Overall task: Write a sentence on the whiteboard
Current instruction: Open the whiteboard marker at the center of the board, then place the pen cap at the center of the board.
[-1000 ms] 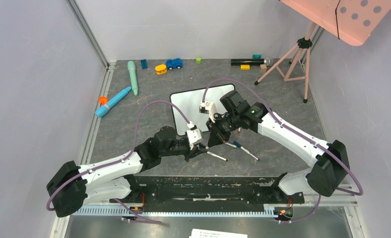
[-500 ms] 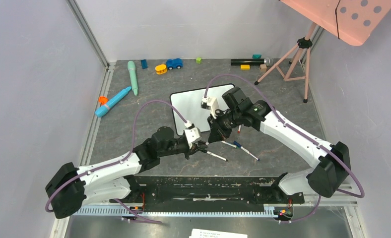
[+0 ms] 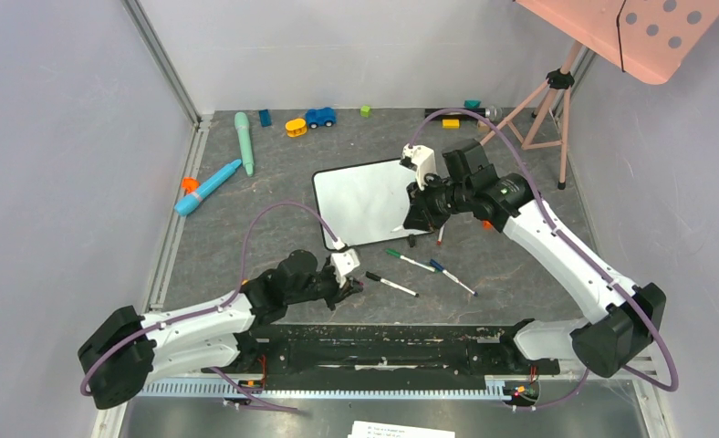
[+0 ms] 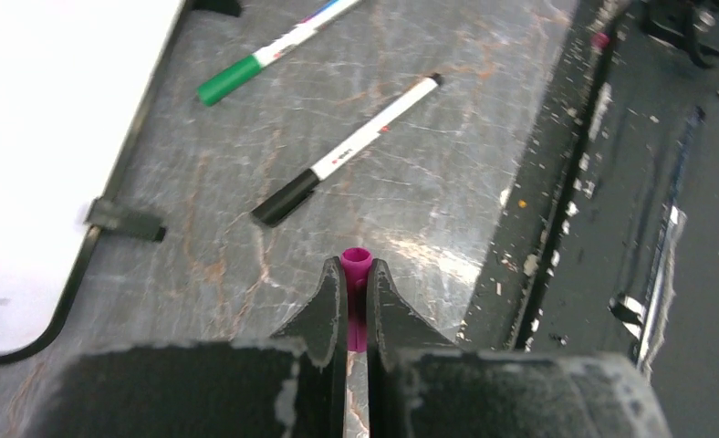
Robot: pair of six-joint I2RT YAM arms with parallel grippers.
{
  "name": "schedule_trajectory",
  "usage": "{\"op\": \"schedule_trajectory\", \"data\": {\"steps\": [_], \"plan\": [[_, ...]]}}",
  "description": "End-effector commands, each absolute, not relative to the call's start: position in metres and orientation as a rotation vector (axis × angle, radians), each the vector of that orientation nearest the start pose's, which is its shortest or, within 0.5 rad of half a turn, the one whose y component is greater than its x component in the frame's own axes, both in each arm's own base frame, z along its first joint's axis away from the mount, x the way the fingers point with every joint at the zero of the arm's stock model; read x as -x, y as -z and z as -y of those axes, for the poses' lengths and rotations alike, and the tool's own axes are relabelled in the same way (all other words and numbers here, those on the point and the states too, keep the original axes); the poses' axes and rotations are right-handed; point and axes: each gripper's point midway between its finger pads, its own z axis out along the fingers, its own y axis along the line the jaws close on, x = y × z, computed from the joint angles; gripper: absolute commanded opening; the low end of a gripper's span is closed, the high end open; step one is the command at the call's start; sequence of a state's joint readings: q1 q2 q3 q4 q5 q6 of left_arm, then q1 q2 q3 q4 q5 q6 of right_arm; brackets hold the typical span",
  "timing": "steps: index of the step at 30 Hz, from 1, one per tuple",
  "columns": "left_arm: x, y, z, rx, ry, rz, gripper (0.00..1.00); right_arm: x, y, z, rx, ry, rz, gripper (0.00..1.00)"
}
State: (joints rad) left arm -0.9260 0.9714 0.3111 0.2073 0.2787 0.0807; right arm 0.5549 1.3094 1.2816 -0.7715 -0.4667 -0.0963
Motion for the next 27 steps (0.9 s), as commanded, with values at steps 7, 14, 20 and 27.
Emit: {"op": "schedule_trajectory", "data": {"steps": [7,14,20,27], "plan": [[-0.214,-0.093,0.197,-0.134,0.488,-2.058,0.02,-0.278,-0.266,-0.214,0.640,-0.576,-2.001,0.00],[-0.233,-0.072,0.134,0.264,0.345,-2.183,0.02,-0.282,-0.262,-0.187,0.478,-0.459,-1.975,0.00],[-0.256,-0.056,0.097,0.534,0.389,-2.227,0.02,-0.277,-0.252,-0.180,0.420,-0.466,-1.949,0.00],[-0.271,-0.046,0.094,0.581,0.371,-2.216,0.04,-0.278,-0.246,-0.163,0.295,-0.422,-1.921,0.00]]}}
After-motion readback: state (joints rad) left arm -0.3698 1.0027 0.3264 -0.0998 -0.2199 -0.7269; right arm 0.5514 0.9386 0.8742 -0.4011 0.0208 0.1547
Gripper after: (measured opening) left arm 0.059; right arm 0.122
